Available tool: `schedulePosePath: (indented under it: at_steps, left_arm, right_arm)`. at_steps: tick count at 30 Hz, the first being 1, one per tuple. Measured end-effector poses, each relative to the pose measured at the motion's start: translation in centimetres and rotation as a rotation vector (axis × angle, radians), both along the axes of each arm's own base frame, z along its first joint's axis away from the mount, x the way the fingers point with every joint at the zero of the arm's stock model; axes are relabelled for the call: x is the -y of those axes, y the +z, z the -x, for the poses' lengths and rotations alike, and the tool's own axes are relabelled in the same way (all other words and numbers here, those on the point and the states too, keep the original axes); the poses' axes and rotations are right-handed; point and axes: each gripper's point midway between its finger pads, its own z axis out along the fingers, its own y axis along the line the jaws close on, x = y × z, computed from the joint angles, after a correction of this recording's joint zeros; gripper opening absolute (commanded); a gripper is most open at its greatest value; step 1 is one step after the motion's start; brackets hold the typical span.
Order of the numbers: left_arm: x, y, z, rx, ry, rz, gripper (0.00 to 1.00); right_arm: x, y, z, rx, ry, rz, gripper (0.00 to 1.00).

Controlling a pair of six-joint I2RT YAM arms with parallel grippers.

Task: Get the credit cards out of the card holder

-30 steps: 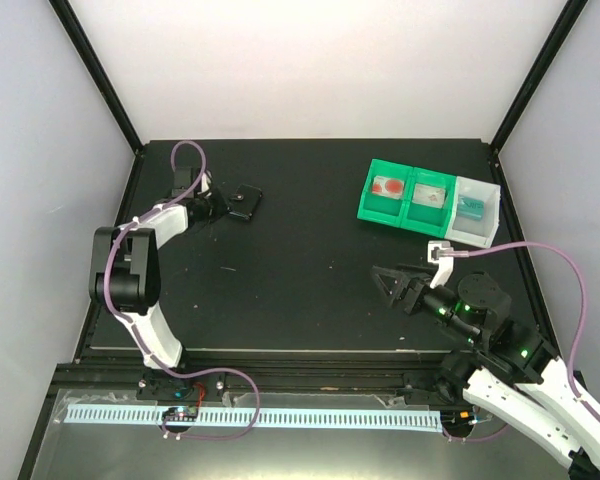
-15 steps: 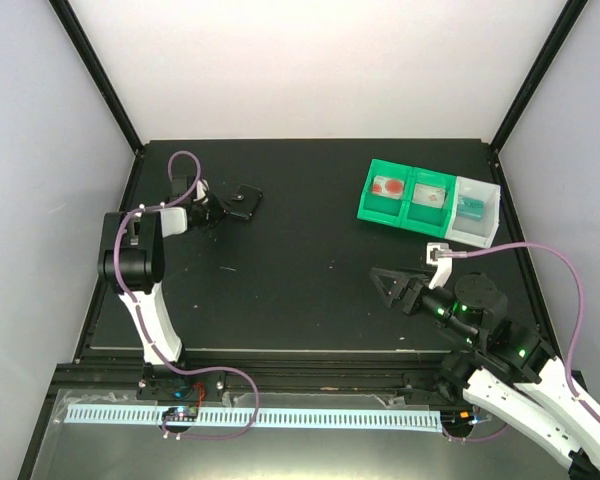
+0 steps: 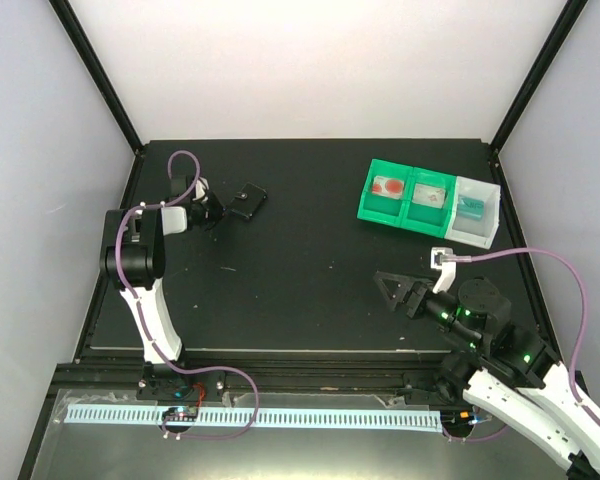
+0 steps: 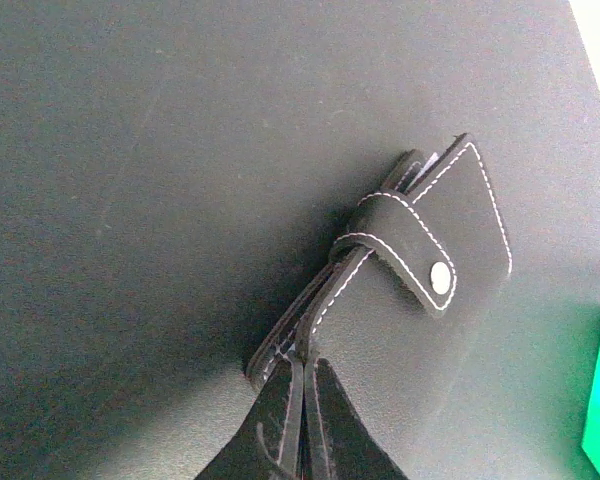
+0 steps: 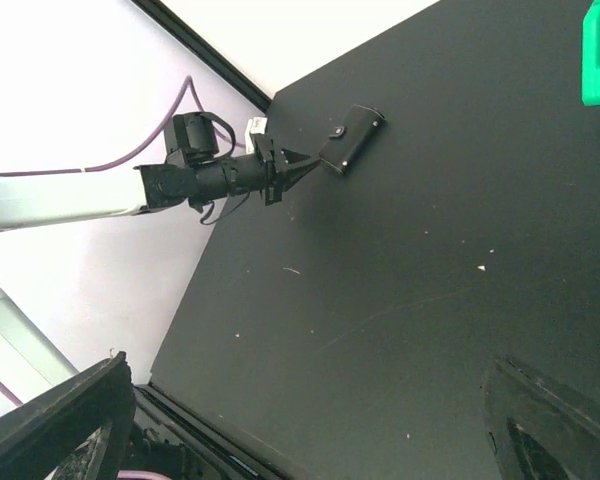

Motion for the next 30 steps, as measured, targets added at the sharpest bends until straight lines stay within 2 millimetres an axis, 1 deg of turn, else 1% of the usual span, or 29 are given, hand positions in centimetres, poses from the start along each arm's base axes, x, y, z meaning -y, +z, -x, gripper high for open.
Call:
schedulePosePath:
  at_steps: [4, 9, 15, 19, 23, 26, 29, 30]
  left_arm:
    - [0.4, 0.3, 0.2, 0.016, -0.017, 0.024, 0.02]
    - [1.1, 0.8, 2.2, 0.016, -0.040, 0.057, 0.02]
    - [1.9, 2.4, 4.5, 0.032, -0.063, 0.090, 0.02]
    - [2.7, 2.8, 6.6, 0.021, -0.079, 0.094, 0.02]
    - [4.3, 2.6, 9.2, -0.001, -0.116, 0.097, 0.02]
    - [6.1, 2.1, 11.7, -0.026, -0.160, 0.102, 0.02]
    - [8.6, 1.6, 14.6, -0.048, -0.235, 0.105, 0.02]
    - [9.2, 1.5, 15.3, -0.052, -0.253, 0.106, 0.01]
  right_arm:
    - [0.3, -0.5, 0.1, -0.019, -0.008, 0.022, 0.94]
    - [1.1, -0.6, 0.4, -0.024, -0.026, 0.032, 0.94]
    - [1.8, -0.3, 0.9, -0.018, -0.039, 0.005, 0.95]
    - [2.1, -1.3, 0.6, -0.022, -0.061, 0.028, 0.96]
    - [2.6, -1.7, 0.3, -0.018, -0.084, 0.062, 0.96]
    - [2.7, -1.8, 0.3, -0.016, -0.090, 0.073, 0.96]
    - [2.6, -1.9, 0.3, -0.017, -0.086, 0.072, 0.95]
    - [2.4, -2.0, 0.2, -0.019, -0.081, 0.072, 0.95]
